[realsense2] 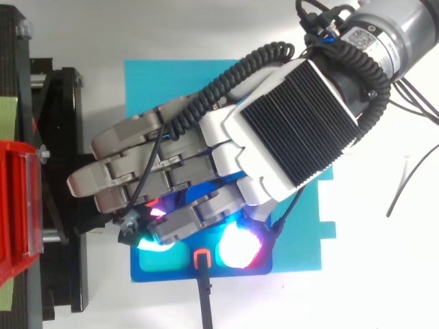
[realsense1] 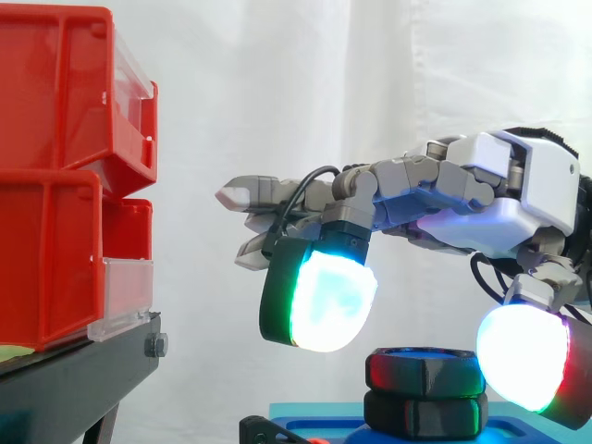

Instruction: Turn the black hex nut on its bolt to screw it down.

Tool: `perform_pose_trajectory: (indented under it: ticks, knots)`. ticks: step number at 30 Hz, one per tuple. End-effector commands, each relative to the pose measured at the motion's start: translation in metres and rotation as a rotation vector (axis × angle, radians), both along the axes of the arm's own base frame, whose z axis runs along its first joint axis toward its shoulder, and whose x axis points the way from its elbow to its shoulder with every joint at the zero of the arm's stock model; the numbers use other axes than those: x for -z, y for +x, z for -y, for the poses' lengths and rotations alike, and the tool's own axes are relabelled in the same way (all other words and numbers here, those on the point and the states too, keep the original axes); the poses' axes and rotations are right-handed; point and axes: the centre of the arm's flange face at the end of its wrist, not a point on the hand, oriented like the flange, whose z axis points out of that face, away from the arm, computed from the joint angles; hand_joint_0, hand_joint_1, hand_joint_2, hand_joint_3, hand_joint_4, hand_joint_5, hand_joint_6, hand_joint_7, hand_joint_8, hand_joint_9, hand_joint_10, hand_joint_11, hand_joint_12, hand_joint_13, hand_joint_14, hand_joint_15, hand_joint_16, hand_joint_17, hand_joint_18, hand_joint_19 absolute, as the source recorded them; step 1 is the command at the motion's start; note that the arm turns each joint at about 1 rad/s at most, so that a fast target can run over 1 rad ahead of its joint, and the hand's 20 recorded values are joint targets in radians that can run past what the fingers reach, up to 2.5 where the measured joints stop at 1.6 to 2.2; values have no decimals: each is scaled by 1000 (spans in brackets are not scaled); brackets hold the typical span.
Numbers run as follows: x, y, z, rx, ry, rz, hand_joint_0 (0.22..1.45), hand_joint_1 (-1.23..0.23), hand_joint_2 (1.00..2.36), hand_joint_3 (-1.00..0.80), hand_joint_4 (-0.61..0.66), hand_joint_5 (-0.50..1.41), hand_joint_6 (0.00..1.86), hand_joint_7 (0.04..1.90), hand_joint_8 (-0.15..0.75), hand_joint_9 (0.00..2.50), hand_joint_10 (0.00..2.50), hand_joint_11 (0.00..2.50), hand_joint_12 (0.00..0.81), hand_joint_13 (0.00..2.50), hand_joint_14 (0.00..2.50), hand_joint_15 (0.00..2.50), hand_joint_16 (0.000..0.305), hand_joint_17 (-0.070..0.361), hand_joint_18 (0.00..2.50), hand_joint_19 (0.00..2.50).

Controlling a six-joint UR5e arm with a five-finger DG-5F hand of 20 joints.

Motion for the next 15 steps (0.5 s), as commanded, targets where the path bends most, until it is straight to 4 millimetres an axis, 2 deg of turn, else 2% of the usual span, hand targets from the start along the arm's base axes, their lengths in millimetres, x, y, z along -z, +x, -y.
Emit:
perform_pose_trajectory:
  ticks: [1,5,9,12,13,14,15]
  knots:
    - [0,0,1,1,-1,-2,422,-608,1000,-500,366,-109,501,1037,382,391,0,75,306,197,0,0,45,102,102,321]
    - [1,0,-1,-2,0,-5,318,-554,1000,-500,412,-106,500,1025,433,408,0,97,357,225,0,0,56,127,161,321]
    - [0,-1,-4,-5,1,-14,293,-562,1000,-500,423,-107,500,1027,445,442,4,121,374,270,0,4,62,139,257,318]
    - [1,0,-5,-7,1,-14,347,-645,1000,-500,393,-110,501,1012,418,450,2,121,351,270,0,0,57,129,259,313]
    - [1,0,-6,-9,1,-14,447,-723,1000,-500,343,-112,501,1020,372,439,3,94,305,261,0,22,48,107,216,328]
    - [0,0,-6,-9,1,-14,543,-745,1002,-382,359,-108,501,1012,391,451,1,87,319,247,0,10,51,114,222,321]
    - [0,0,-6,-9,1,-14,543,-745,1002,-382,359,-108,501,1012,391,451,1,87,319,247,0,10,51,114,222,321]
